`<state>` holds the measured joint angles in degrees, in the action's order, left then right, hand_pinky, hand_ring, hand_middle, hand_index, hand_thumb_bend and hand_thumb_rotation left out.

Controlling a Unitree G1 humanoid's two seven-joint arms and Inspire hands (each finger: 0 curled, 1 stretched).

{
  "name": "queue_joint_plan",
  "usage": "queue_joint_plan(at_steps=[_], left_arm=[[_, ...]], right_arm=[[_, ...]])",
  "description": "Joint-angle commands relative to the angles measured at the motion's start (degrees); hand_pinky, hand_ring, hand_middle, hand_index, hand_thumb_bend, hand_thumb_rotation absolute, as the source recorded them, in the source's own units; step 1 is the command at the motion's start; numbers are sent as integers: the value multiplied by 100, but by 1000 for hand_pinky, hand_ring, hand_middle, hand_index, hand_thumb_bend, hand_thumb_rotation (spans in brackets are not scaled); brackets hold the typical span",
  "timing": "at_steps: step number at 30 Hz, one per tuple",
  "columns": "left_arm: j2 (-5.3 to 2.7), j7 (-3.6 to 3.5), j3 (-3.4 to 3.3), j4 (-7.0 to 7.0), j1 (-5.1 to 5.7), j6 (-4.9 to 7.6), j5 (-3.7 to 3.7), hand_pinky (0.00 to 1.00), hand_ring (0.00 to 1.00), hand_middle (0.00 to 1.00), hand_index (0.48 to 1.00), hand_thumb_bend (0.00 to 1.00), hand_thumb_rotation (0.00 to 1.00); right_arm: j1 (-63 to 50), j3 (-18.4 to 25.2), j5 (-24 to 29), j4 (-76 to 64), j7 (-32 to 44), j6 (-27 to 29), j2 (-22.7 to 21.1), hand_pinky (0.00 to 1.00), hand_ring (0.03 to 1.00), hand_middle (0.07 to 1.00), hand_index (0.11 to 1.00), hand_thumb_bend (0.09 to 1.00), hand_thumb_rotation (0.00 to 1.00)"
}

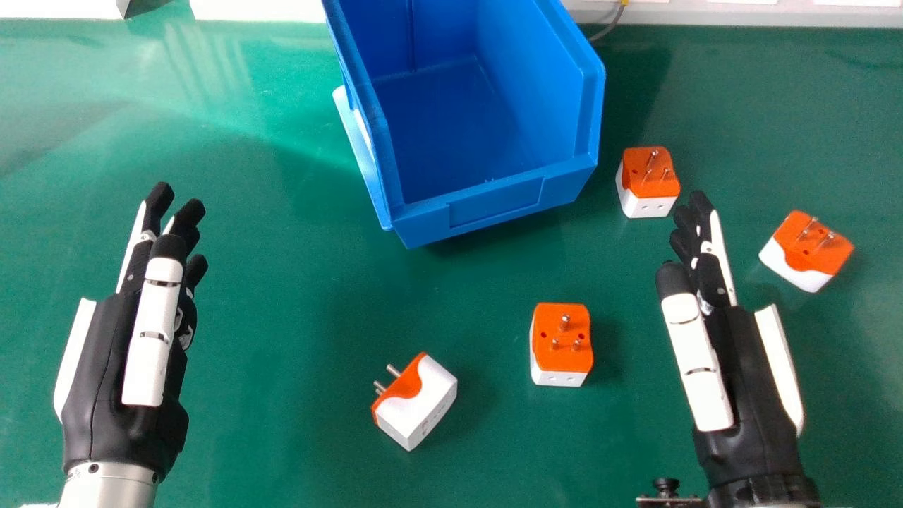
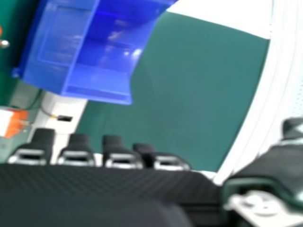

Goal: Pick all objects and put in blue box

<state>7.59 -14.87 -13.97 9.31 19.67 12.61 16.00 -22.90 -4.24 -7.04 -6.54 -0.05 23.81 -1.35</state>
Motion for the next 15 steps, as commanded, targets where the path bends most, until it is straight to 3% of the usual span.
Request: queue_joint_plan(at_steps=[1,5,9,15], left_arm=[[-3,-26,-64,-21,-36,171,41,1000,990,961,981,377,875],[-15,-33,-73,-142,-100,259,44,1000,986,958,977,384,873],[-40,12,-74,-218,-142,314,-10,1000,978,950,972,413,859],[-65,3,-70,-238,-140,312,41,1000,965,935,955,475,830]], right_arm=[[69,7,45,-23,-7,84,-11,976,1000,1000,1000,272,1000],[105,14,8,9,-43,87,0,975,1000,1000,1000,268,1000],[174,10,17,92,-30,155,-13,976,1000,1000,1000,266,1000],[200,14,35,96,-20,153,-26,978,1000,1000,1000,269,1000]])
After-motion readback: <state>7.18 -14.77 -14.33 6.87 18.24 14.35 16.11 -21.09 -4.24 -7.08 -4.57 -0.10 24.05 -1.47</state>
